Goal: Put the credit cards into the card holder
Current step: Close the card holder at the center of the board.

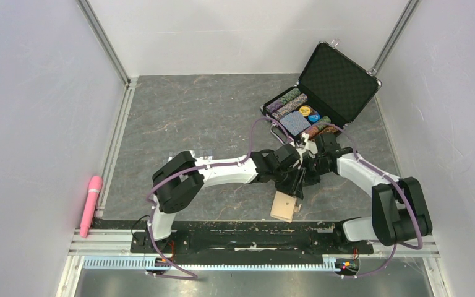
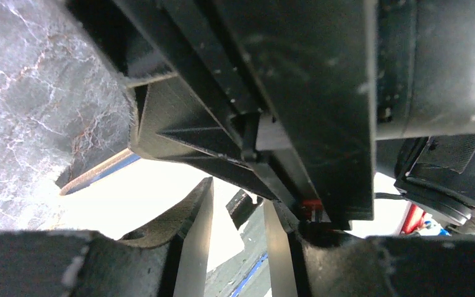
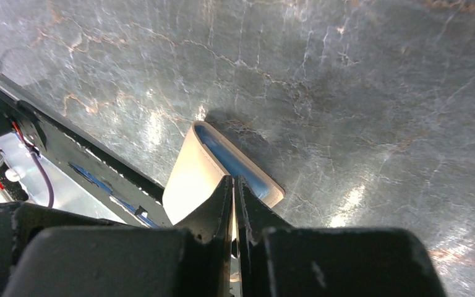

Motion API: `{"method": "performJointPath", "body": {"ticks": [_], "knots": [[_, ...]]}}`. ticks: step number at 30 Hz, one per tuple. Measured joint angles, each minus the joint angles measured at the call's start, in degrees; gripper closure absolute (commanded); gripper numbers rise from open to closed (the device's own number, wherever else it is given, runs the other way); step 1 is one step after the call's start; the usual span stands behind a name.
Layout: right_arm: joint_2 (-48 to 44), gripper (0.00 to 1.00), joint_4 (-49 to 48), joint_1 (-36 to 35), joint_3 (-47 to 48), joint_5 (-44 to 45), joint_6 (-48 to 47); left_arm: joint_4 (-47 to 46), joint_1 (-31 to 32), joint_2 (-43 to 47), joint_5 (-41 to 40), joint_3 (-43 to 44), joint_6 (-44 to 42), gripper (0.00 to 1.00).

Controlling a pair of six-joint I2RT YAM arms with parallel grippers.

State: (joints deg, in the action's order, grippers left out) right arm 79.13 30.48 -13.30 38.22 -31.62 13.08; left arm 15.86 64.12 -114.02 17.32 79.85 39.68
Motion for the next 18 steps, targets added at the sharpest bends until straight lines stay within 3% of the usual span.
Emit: {"method": "performJointPath", "body": {"ticks": [18], "knots": [[-3.13, 0.94, 1.07, 6.82, 0.61, 0.66, 0.37, -2.01, 0.28, -1.01, -0.24, -0.07, -0.04, 0.63]]}}
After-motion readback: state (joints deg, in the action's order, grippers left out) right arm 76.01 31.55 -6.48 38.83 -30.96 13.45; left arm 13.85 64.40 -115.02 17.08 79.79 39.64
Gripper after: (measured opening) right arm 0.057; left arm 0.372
